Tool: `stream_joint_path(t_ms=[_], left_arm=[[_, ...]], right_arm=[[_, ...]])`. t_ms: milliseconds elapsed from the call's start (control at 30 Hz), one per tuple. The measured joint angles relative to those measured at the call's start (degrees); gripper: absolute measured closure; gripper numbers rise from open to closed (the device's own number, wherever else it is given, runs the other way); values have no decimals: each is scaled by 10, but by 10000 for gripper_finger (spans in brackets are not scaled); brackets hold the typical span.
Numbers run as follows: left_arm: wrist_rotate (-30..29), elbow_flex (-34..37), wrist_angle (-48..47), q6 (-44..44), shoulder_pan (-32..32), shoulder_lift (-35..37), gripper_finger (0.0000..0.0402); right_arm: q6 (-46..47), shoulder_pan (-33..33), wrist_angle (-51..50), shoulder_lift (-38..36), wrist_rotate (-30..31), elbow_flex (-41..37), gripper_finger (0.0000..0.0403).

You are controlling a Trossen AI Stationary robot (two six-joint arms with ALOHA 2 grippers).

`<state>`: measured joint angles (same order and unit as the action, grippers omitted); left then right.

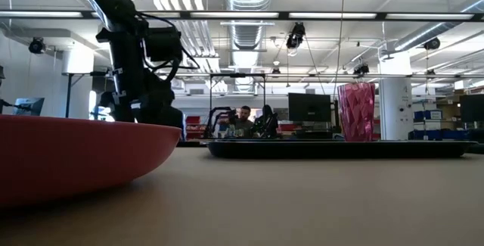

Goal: Pick and place plate/cup/fork/spoon on tray
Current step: Put the pink fork on the black serving tray to the bottom left of the red glass

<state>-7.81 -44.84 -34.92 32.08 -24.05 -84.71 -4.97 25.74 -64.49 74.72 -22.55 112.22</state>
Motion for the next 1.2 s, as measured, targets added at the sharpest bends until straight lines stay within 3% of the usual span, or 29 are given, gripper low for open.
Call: stream_joint_path(t_ms=[433, 800, 967, 1067, 1200], left_arm=[[11, 2, 4, 1, -3, -2, 150], [29, -3, 30, -1, -4, -72, 150], [32, -2, 30, -9, -4, -72, 153], [32, -2, 29, -9, -4, -64, 171], [32, -1, 26, -9, -5, -58, 232]], right_arm=[[0, 0, 0, 0, 0, 0, 284], [7, 0, 0, 0, -2, 0, 284], [6, 0, 0, 0, -2, 0, 284], [6, 0, 0, 0, -2, 0, 284], [5, 0, 0, 0, -1, 0, 284]])
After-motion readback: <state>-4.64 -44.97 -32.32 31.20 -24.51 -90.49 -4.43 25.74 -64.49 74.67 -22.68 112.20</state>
